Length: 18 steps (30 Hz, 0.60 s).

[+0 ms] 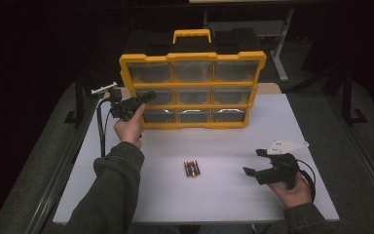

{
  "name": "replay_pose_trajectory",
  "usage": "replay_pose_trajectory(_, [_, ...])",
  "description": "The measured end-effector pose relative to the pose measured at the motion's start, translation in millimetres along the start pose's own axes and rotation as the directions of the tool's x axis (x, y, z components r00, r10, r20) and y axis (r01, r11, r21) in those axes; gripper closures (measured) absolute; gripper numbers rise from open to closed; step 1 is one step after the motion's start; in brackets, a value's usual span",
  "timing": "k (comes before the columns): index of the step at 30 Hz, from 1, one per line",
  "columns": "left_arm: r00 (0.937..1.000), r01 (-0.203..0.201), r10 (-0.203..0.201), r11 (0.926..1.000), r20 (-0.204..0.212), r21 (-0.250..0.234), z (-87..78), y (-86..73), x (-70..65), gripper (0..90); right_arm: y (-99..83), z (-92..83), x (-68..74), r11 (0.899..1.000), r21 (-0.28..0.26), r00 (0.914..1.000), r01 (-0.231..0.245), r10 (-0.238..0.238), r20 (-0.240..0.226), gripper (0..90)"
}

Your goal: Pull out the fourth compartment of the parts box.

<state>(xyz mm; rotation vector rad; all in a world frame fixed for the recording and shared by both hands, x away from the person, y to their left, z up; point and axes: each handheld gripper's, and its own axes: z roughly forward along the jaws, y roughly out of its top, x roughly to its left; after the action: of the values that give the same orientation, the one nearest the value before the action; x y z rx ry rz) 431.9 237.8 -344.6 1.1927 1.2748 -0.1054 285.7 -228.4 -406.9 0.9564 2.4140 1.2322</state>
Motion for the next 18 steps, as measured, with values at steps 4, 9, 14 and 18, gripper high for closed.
replay_pose_trajectory(4, [0.9999, 0.008, -0.008, 0.9999, 0.011, -0.013, -0.1, -1.9, 1.2, 82.1, -0.8, -0.4, 0.2, 1.000, 0.001, 1.0000, -0.002, 0.002, 0.001, 17.5])
replay_pose_trajectory(9, [0.9993, 0.020, -0.019, 0.9996, 0.033, -0.022, -1.7, -4.2, 3.8, 83.1, 0.0, 0.2, 0.1, 1.000, -0.002, 1.0000, 0.008, -0.008, 0.000, 17.2])
replay_pose_trajectory(14, [0.9989, 0.029, -0.028, 0.9994, 0.038, -0.021, -1.9, -4.1, 4.1, 83.2, -0.2, 0.4, 0.2, 1.000, 0.003, 1.0000, 0.007, -0.007, 0.003, 17.2])
replay_pose_trajectory(18, [0.9990, 0.025, -0.024, 0.9994, 0.037, -0.024, -2.1, -4.7, 3.7, 83.1, -0.8, -2.1, -0.9, 1.000, -0.001, 1.0000, 0.001, -0.001, 0.006, 17.2])
